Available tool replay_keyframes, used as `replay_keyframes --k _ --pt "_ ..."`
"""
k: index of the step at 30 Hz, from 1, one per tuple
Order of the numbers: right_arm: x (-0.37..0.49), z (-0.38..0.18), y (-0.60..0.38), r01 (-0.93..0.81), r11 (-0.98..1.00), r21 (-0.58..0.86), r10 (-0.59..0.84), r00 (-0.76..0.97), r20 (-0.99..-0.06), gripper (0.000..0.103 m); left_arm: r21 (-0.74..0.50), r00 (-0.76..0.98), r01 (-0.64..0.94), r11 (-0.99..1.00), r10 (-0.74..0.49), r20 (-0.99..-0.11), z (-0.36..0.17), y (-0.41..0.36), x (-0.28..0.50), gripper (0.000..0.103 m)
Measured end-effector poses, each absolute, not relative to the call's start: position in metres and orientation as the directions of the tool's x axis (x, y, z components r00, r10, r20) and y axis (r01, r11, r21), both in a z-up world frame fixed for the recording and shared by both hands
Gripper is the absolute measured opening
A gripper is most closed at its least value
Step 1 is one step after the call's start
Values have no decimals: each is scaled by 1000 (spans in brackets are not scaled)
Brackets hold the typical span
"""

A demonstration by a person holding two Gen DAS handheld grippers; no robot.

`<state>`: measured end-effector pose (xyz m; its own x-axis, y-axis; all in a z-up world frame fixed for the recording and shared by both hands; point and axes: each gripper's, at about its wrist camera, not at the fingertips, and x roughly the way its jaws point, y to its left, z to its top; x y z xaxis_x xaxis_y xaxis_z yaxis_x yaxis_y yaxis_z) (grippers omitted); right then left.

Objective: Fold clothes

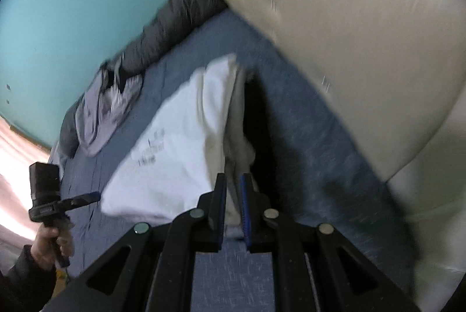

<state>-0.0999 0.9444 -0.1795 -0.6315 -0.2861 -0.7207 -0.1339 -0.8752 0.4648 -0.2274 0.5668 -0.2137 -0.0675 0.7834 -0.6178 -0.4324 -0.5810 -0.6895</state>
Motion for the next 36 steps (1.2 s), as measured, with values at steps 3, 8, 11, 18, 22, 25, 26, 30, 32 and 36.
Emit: replay_keyframes --k 3,8,11,18,22,25,26,30,32,36 --pt "-107 -166 924 -69 -893 444 -299 -647 -702 12 -633 -109 -501 -591 768 -631 -194 578 -230 32" --pt "-131 -167 878 12 -935 354 -282 -628 -725 12 -549 -131 -565 -616 724 -677 -192 609 -235 32" --pt "-137 -187 859 -1 -964 264 -208 -610 -764 12 -509 -125 -584 -632 690 -713 -202 624 -232 32" --pt "-121 -237 869 -96 -969 228 -120 -623 -773 5 -470 -129 -609 -639 664 -736 -227 621 -209 32" --pt "-114 -251 878 -136 -959 248 -108 -634 -766 3 -459 -136 -626 -630 668 -732 -233 622 -202 32" --pt "-113 -250 885 -156 -953 260 -102 -641 -761 1 -450 -142 -631 -632 665 -733 -232 625 -200 32" --pt "-113 -246 886 -162 -951 263 -100 -646 -757 1 -446 -145 -633 -632 664 -734 -231 625 -199 32" --pt "-107 -218 894 -163 -943 290 -96 -702 -706 1 -444 -151 -630 -637 661 -735 -231 624 -199 32" --pt "-109 -203 893 -145 -951 272 -85 -726 -682 2 -442 -153 -631 -638 660 -735 -231 624 -200 32" --pt "-130 -188 884 -65 -961 270 -136 -735 -664 2 -440 -159 -629 -641 660 -734 -230 624 -200 32"
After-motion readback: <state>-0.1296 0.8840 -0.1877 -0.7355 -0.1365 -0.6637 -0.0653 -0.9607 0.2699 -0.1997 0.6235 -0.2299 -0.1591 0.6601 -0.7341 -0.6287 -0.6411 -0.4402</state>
